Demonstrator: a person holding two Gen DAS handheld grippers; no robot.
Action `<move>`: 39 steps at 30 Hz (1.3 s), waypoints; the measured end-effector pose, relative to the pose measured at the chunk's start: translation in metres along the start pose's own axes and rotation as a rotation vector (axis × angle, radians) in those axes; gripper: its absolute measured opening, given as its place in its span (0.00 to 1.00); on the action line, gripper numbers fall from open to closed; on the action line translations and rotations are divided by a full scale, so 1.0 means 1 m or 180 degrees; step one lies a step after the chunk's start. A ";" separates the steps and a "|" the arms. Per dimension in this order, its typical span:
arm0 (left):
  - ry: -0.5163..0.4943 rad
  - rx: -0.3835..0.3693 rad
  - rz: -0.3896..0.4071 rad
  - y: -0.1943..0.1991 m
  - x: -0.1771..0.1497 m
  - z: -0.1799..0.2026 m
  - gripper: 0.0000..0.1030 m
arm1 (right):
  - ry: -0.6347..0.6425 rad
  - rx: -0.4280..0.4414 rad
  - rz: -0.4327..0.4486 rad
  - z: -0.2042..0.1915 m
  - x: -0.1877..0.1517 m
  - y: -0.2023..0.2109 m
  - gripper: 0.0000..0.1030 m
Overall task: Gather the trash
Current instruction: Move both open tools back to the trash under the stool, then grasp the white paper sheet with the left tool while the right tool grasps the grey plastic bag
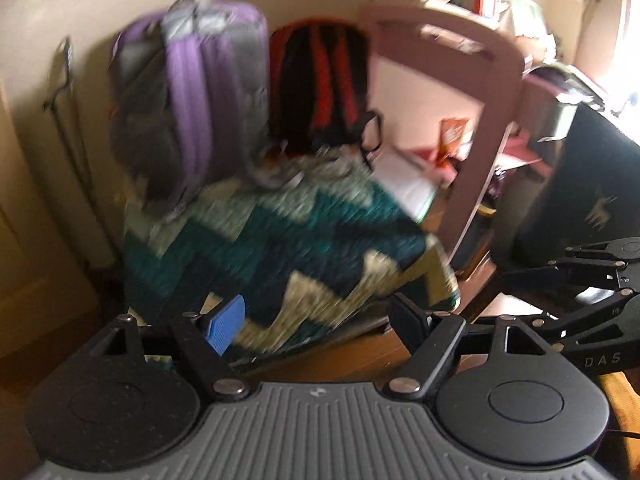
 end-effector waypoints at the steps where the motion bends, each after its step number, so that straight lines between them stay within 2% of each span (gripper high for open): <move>1: 0.0048 0.0019 -0.0022 -0.005 -0.007 -0.013 0.78 | 0.0023 0.0023 -0.0073 -0.007 -0.004 -0.015 0.56; 10: 0.0296 0.0087 -0.0250 -0.071 -0.062 -0.115 0.81 | 0.0122 0.0200 -0.0657 -0.054 -0.047 -0.129 0.56; 14: 0.0423 0.0091 -0.0525 -0.112 -0.092 -0.162 0.90 | 0.0195 0.0203 -0.0924 -0.071 -0.065 -0.183 0.56; 17: 0.0490 0.0075 -0.0781 -0.143 -0.118 -0.193 0.90 | 0.0188 0.0252 -0.1147 -0.083 -0.079 -0.224 0.57; 19: 0.0404 0.0070 -0.0965 -0.163 -0.137 -0.210 0.90 | 0.0214 0.0262 -0.1293 -0.092 -0.089 -0.251 0.57; 25: 0.0020 -0.0091 -0.1503 -0.218 -0.202 -0.243 0.90 | 0.0368 0.0316 -0.1709 -0.117 -0.126 -0.325 0.57; 30: 0.0051 -0.0371 -0.1856 -0.257 -0.262 -0.261 0.90 | 0.0475 0.0372 -0.2088 -0.131 -0.159 -0.381 0.57; 33: 0.0128 -0.0518 -0.1989 -0.278 -0.295 -0.266 0.90 | 0.0596 0.0390 -0.2189 -0.140 -0.176 -0.409 0.57; 39: -0.0052 -0.0578 -0.2131 -0.316 -0.342 -0.266 0.90 | 0.0938 0.0402 -0.2426 -0.160 -0.212 -0.459 0.57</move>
Point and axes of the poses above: each gripper's, at about its wrist camera, not at the fingertips, and y roughly against the way its jaws point, z to its right, x to its top, the point moved 3 cm from there along -y, roughly the way its jaws point, and after that the axes turned 14 degrees about -x, right-handed, at the moved point
